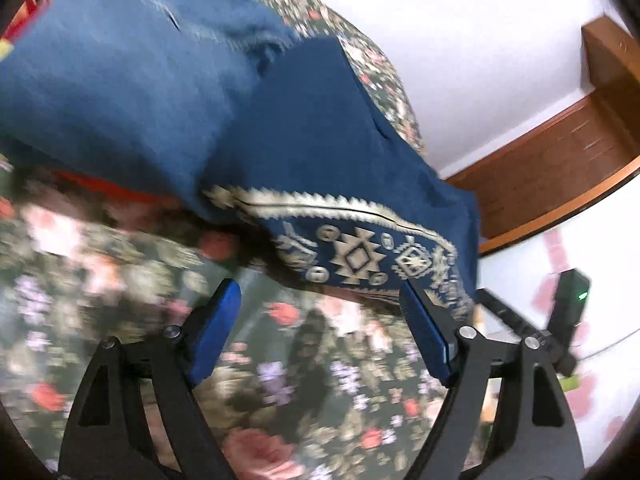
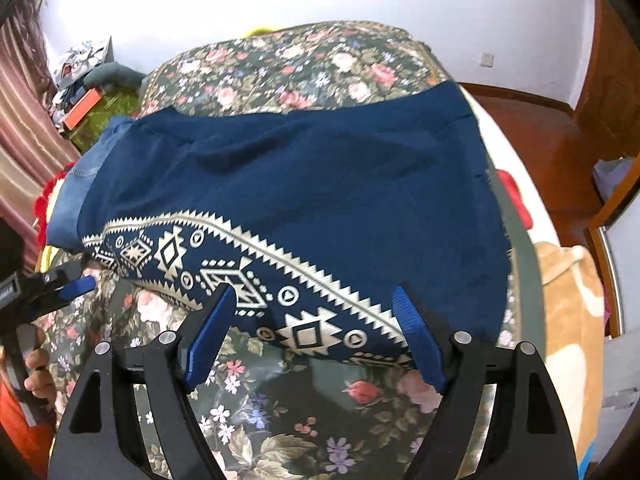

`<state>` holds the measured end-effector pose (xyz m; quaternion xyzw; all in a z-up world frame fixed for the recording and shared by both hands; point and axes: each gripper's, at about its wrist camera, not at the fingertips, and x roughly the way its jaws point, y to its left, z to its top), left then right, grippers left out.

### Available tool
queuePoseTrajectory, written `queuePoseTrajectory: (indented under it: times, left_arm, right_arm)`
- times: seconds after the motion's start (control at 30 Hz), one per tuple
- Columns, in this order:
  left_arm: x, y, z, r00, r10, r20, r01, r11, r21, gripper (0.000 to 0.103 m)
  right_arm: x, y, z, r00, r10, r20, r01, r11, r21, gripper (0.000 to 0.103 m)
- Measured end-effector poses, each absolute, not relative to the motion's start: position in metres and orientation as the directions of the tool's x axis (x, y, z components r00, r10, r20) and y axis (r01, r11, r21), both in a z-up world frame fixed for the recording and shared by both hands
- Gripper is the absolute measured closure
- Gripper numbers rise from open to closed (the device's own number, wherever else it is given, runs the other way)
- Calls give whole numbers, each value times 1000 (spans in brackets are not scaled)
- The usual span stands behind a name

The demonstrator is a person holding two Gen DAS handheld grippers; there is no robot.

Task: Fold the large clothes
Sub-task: 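Grasp the patterned jacket edge with both grippers and lift it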

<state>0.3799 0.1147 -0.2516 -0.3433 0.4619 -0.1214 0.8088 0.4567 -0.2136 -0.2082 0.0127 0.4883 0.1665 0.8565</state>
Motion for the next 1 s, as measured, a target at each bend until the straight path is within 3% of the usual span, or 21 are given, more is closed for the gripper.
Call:
queuePoseTrajectory:
  times: [0.27,0.43,0.57,0.73,1.0]
  left_arm:
    - [421,108,-285,535,-615,-579,-142,610,-780,24]
    - [432,107,-287,539,-632,-556,-139,584,-799,39]
    - [430,100,-255,575,-660,-484,-52,561,-826,41]
    - [438,89,-231,600,-618,-508,-9,630,-777,41]
    - [469,88,-269,555,-581,-596,-138,642,-754,41]
  right_arm:
    - [458,-216,-214,460,298,-836,-256,947,197,25]
    - [461,-225,-213,467,310,-828,-228,947,226,25]
    - [460,-228,-216,468,303,-830,-210,951,228,25]
    - [459,-229,-218,467,306,-829,-211,950,231,25]
    - [463,-225,-219,460,311,-831,-225,947,230,25]
